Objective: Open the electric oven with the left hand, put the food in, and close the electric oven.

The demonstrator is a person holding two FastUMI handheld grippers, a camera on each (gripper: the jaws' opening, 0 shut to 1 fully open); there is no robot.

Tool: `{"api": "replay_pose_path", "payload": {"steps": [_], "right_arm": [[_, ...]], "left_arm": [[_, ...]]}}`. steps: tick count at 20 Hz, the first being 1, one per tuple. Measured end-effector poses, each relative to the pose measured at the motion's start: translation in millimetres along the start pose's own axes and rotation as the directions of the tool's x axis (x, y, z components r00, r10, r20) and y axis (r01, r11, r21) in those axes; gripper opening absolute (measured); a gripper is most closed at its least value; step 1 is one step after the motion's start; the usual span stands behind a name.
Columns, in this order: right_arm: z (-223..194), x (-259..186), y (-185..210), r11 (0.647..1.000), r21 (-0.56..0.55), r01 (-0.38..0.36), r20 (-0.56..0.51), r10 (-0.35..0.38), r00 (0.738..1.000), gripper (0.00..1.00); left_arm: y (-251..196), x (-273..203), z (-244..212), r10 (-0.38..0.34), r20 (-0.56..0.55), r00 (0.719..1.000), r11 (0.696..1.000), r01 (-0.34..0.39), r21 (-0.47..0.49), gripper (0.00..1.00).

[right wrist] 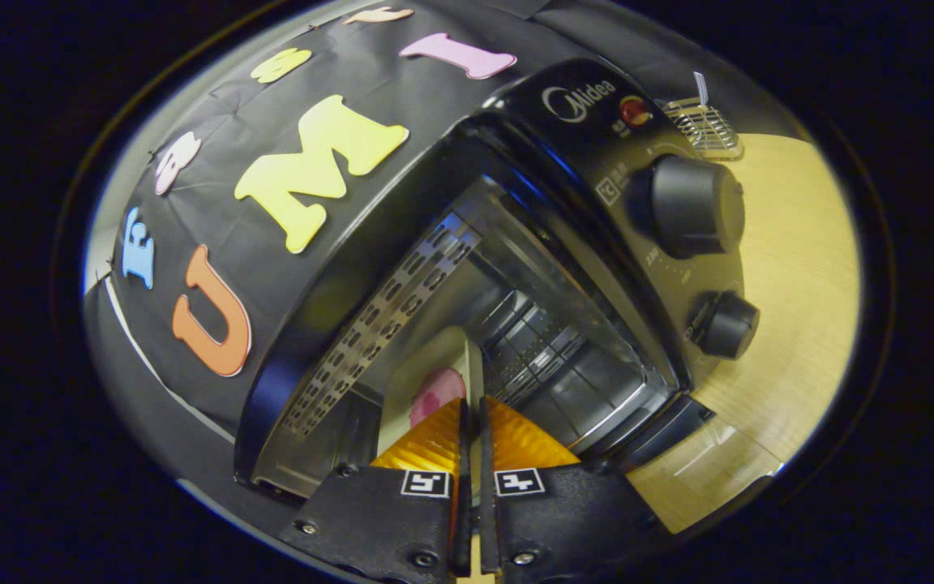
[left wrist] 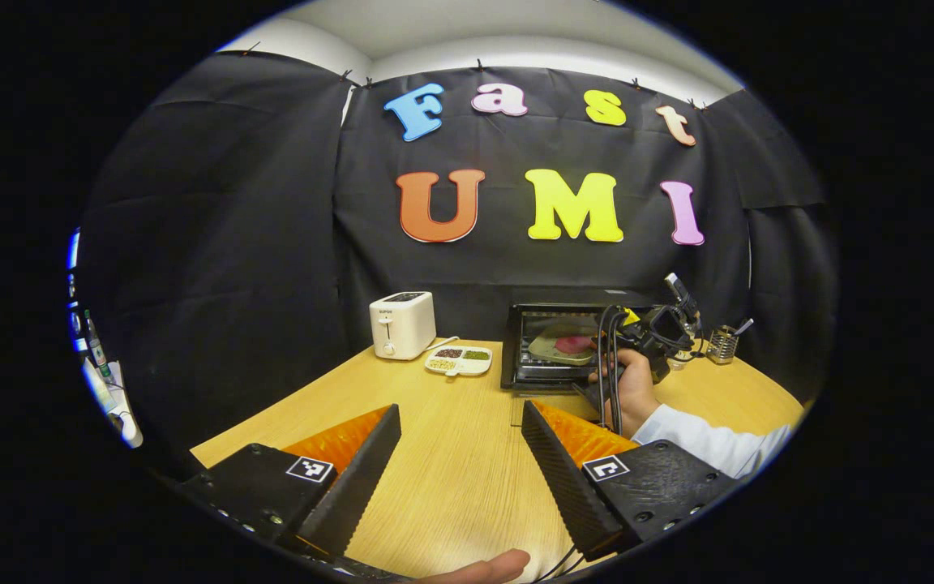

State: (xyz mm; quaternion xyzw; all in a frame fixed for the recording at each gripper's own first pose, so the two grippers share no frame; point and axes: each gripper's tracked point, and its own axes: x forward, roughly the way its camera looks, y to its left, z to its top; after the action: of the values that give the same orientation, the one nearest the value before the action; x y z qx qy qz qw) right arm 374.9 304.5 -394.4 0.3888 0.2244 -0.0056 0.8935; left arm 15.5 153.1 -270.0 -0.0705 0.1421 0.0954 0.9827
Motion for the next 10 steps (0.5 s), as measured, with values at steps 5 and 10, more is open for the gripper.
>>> {"api": "replay_pose_path", "payload": {"steps": [5, 10], "right_arm": [[9, -8, -12, 0.998, -0.052, 0.023, 0.018, -0.023, 1.000, 0.11], [5, -43, -22, 0.994, -0.105, 0.004, 0.003, -0.003, 1.000, 0.11]], "left_arm": [[0, -1, -5, 0.005, -0.022, 1.000, 1.000, -0.004, 0.008, 0.96], [-7, -9, -3, -0.005, -0.013, 1.000, 1.000, 0.005, 0.012, 0.96]]}}
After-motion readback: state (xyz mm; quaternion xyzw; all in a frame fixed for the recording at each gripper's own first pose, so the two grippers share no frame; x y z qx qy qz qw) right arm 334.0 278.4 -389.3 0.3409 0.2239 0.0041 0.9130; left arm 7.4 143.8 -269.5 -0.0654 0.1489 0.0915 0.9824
